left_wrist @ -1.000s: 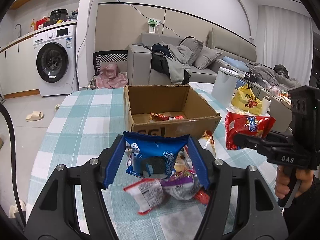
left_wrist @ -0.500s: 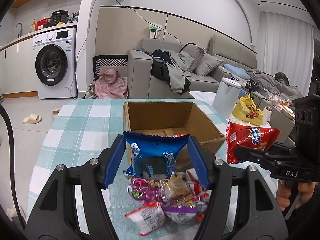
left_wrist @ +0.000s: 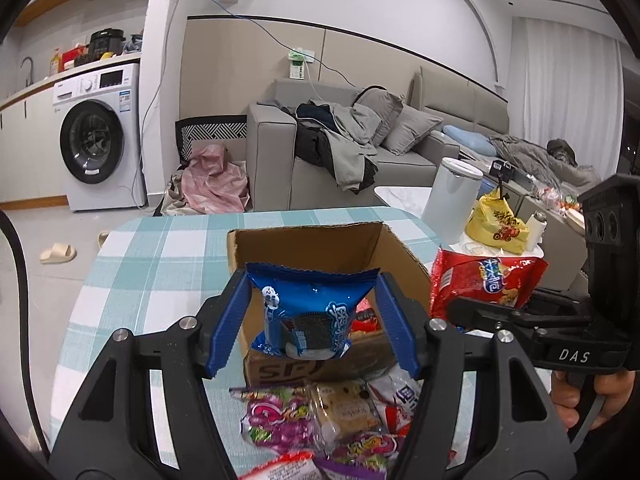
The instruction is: Organize snacks
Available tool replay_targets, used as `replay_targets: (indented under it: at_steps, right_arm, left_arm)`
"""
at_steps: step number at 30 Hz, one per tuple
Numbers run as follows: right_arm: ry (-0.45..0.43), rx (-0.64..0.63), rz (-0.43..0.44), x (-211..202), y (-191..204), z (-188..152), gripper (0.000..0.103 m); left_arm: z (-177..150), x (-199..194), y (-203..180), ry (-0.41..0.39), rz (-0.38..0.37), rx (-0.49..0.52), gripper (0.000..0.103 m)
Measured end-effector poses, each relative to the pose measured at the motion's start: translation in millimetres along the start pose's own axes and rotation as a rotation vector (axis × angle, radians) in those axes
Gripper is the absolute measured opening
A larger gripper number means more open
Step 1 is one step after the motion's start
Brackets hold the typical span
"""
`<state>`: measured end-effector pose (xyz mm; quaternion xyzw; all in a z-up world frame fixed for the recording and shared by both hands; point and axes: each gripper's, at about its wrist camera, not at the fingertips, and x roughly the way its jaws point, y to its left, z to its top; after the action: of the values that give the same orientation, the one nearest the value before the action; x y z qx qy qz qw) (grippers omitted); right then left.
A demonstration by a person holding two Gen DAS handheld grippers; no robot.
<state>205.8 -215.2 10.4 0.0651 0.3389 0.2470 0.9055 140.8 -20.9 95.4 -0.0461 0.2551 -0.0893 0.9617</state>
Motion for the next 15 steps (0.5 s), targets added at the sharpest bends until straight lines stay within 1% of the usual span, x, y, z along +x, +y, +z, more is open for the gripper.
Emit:
replay_targets:
  at_steps: [6,15]
  right_arm:
    - [0.021,0.006,-0.007,14.4,-0.9,8.4,0.047]
    - [0.058,0.02,-0.018,39.0,-6.9,16.3,0.047]
  left_arm:
    - [8.7,26.5,-4.4,0.025,-0.005,0.008,0.062]
    - [15.7,61.9,6.4,0.053,0.004,-0.009,0.062]
